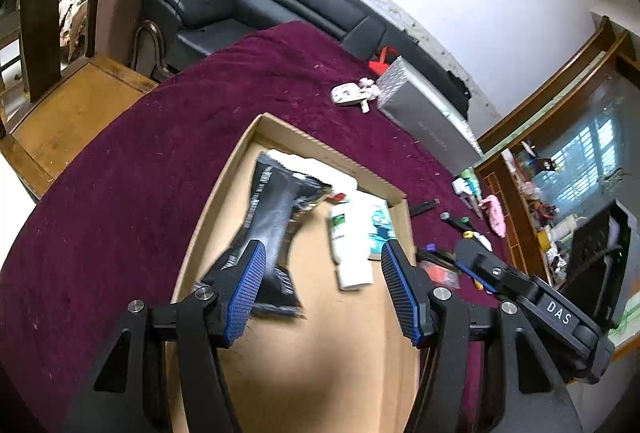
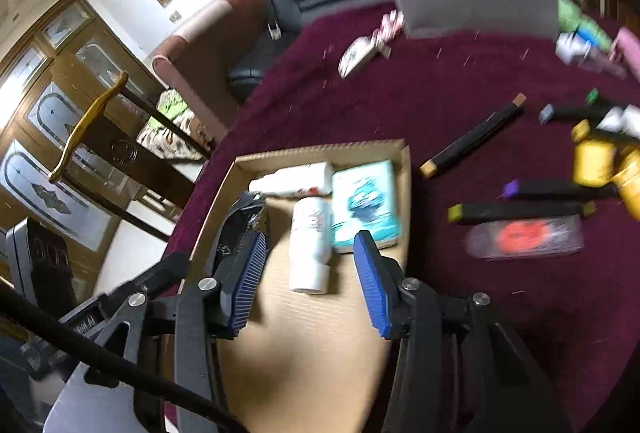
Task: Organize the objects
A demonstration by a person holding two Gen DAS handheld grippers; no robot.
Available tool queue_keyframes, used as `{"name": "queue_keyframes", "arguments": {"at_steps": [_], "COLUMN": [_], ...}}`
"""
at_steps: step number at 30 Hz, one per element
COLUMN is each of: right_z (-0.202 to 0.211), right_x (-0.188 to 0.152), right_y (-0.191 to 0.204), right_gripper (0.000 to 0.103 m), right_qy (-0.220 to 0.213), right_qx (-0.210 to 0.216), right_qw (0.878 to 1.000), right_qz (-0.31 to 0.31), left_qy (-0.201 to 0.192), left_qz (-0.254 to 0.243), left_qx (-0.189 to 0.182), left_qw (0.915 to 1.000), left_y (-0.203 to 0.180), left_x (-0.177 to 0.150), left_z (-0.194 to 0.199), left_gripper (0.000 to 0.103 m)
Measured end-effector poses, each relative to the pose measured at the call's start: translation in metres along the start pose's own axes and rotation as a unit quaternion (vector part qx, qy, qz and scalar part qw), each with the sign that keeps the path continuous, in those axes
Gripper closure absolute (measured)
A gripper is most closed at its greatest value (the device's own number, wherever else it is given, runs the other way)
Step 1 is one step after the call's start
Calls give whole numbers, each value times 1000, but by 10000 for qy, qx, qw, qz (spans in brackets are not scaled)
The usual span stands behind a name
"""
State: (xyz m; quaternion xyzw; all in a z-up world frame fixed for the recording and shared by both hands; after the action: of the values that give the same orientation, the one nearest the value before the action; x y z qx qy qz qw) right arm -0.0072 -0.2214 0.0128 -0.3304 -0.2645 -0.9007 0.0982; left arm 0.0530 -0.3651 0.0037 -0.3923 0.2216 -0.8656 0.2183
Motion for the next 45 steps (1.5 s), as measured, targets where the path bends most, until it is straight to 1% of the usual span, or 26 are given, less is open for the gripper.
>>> {"name": "queue_keyframes", "arguments": {"at_steps": [2, 4, 5, 7, 8, 10, 14, 17, 19, 22, 26, 29, 32, 35, 36, 38, 40, 41, 42, 43, 45], "right_z": [25, 52, 64, 86, 98, 110, 120, 125, 125, 123, 127, 128, 128, 131, 134, 138, 139, 138, 137, 136, 135], "right_x": [6, 12, 14, 20, 23, 26, 20, 13, 8, 3, -1, -1, -3, -2, -1, 1, 1, 0, 0, -1, -2], "right_y": [-9, -19, -26, -43, -57, -84, -156, -196, -219, -243, -265, -278, -285, -288, -288, -289, -290, -292, -293, -295, -297], "right_gripper": [55, 43, 38, 21, 20, 20, 20, 20, 21, 21, 21, 21, 21, 21, 21, 21, 21, 21, 21, 21, 21], "right_qy": [-338, -706, -868, -1170, -1327, -1429, -1353, -1367, -1377, -1431, -1574, -1695, -1746, -1778, -1831, -1902, -1902, -1883, -1862, -1830, -1807], "right_qx": [-181, -383, -506, -767, -931, -1130, -1344, -1553, -1598, -1588, -1604, -1519, -1438, -1308, -1299, -1312, -1292, -1273, -1263, -1253, -1253], "right_qw": [9990, 9961, 9941, 9893, 9862, 9832, 9789, 9729, 9702, 9674, 9637, 9612, 9602, 9597, 9590, 9581, 9577, 9574, 9572, 9571, 9564], "right_qz": [220, 375, 415, 413, 338, 102, -739, -1037, -1193, -1355, -1442, -1560, -1641, -1737, -1730, -1693, -1730, -1783, -1820, -1863, -1920], "left_qy": [-98, -149, -153, -111, -62, 34, 302, 514, 654, 757, 1085, 1233, 1504, 1672, 1610, 1626, 1775, 1980, 2259, 2327, 2659], "left_qz": [-72, -250, -338, -517, -593, -708, -956, -1065, -1137, -1318, -1479, -1736, -1871, -2004, -2139, -2313, -2405, -2301, -2095, -2038, -1901], "left_qx": [-122, -214, -263, -365, -400, -436, -472, -509, -515, -383, -229, 125, 429, 539, 661, 736, 614, 396, 96, -62, -493], "left_qw": [9999, 9993, 9990, 9979, 9974, 9965, 9938, 9917, 9900, 9876, 9828, 9770, 9698, 9638, 9612, 9564, 9523, 9520, 9513, 9509, 9438], "left_y": [-12, -29, -37, -57, -66, -82, -113, -130, -144, -165, -185, -186, -178, -174, -174, -174, -178, -182, -186, -190, -201], "left_x": [-1, -5, -8, -15, -20, -29, -50, -62, -67, -67, -69, -66, -69, -75, -74, -78, -87, -95, -107, -114, -134], "left_z": [6, 10, 10, 9, 6, 1, -15, -27, -39, -63, -108, -148, -186, -206, -210, -212, -209, -206, -202, -197, -184], "left_gripper": [49, 46, 46, 46, 46, 46, 46, 46, 46, 46, 46, 46, 47, 47, 47, 46, 45, 46, 46, 45, 45]}}
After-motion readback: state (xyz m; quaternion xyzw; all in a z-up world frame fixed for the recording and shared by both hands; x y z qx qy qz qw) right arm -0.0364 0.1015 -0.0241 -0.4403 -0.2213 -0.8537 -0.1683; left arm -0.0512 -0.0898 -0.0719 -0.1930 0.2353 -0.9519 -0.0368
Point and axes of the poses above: each gripper's, at about its wrist camera, not at the fingertips, and z roughly against the way its jaws point, y to its left, x to its top, the point moved 10 cm from there along -z, roughly the way its jaws point, and after that the axes turned 6 degrees about -y, right-handed, at the moved point
